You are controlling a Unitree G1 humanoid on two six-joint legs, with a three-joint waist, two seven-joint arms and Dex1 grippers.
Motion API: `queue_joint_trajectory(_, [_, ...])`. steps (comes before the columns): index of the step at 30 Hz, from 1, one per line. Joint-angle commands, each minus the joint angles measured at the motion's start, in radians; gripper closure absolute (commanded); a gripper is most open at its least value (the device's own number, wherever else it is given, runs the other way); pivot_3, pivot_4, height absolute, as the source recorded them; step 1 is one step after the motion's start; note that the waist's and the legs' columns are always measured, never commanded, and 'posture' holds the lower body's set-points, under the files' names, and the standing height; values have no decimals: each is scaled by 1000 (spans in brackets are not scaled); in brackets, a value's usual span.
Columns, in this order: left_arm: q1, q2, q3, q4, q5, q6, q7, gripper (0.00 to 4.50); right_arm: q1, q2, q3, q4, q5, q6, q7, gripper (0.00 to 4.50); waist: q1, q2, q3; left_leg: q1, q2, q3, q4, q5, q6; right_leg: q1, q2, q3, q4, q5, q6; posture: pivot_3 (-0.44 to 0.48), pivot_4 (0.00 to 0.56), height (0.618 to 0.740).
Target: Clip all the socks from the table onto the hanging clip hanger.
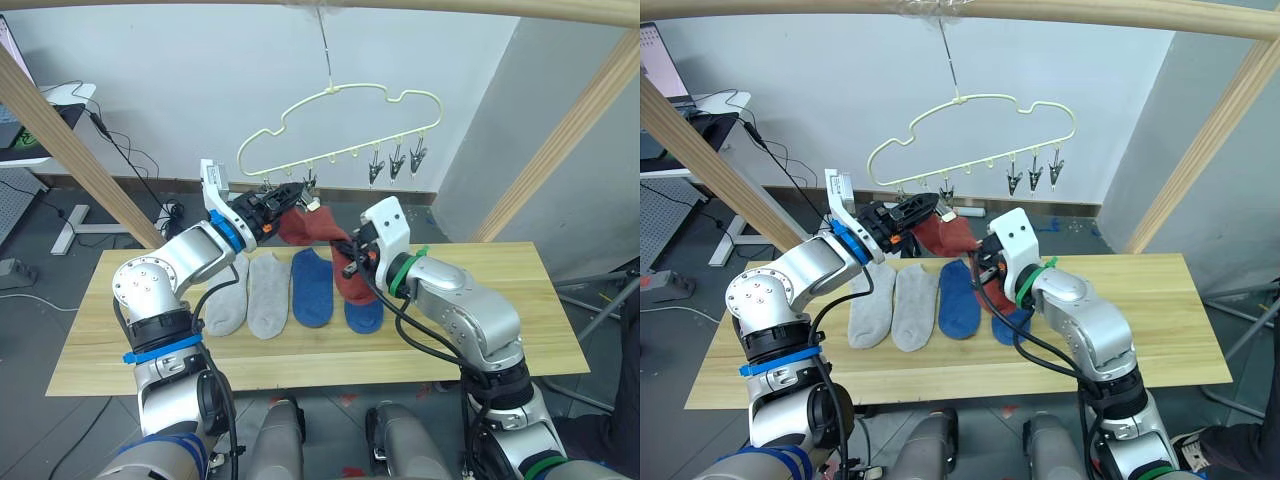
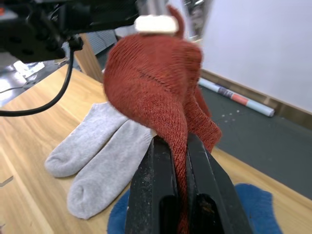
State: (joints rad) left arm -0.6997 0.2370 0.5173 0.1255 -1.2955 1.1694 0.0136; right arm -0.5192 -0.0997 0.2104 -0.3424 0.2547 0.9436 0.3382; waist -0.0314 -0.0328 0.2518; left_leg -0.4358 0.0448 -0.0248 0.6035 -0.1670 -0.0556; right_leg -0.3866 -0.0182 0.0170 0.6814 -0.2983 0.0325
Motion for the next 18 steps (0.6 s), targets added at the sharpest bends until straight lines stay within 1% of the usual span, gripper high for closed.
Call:
queue_joint_trajectory(1, [7, 13, -15, -23, -23, -4, -29, 4289, -27, 23, 6, -15, 3, -28, -12, 4470, 0, 0, 0, 0, 0, 0, 0, 0, 0, 0, 0, 0, 0, 0, 0, -38, 230, 740])
queue_joint_trajectory(6, [33, 48, -66, -62, 38, -41, -109, 4289, -40, 39, 5, -11, 6, -28, -21, 4470, 0, 0, 0, 0, 0, 0, -1, 0, 0, -1, 0, 0, 0, 0, 0, -36, 230, 740])
queue_joint_trajectory(8, [42, 49, -76, -76, 41, -55, -129, 3571, -41, 38, 4, -11, 5, -28, -21, 4500, 0, 0, 0, 0, 0, 0, -1, 0, 0, -1, 0, 0, 0, 0, 0, -36, 230, 740])
queue_joint_trajectory(10, [44, 49, -77, -77, 38, -62, -136, 3117, -41, 36, 2, -10, 5, -27, -21, 4500, 1, 0, 0, -1, 0, 0, -1, 0, 0, -1, 0, 0, 0, 0, 0, -37, 230, 740])
queue_joint_trajectory(14, [41, 51, -75, -70, 33, -69, -131, 1964, -37, 32, -2, -8, 6, -26, -19, 4500, 0, 0, 0, -1, 0, 0, -1, 0, 0, -1, 0, 0, 0, 0, 0, -36, 230, 740])
queue_joint_trajectory(18, [47, 78, -87, -84, 54, -70, -136, 797, -31, 37, 1, 7, 5, -43, -19, 4500, 0, 0, 0, -1, 0, 0, -1, 0, 0, -1, 0, 0, 0, 0, 0, -36, 229, 740])
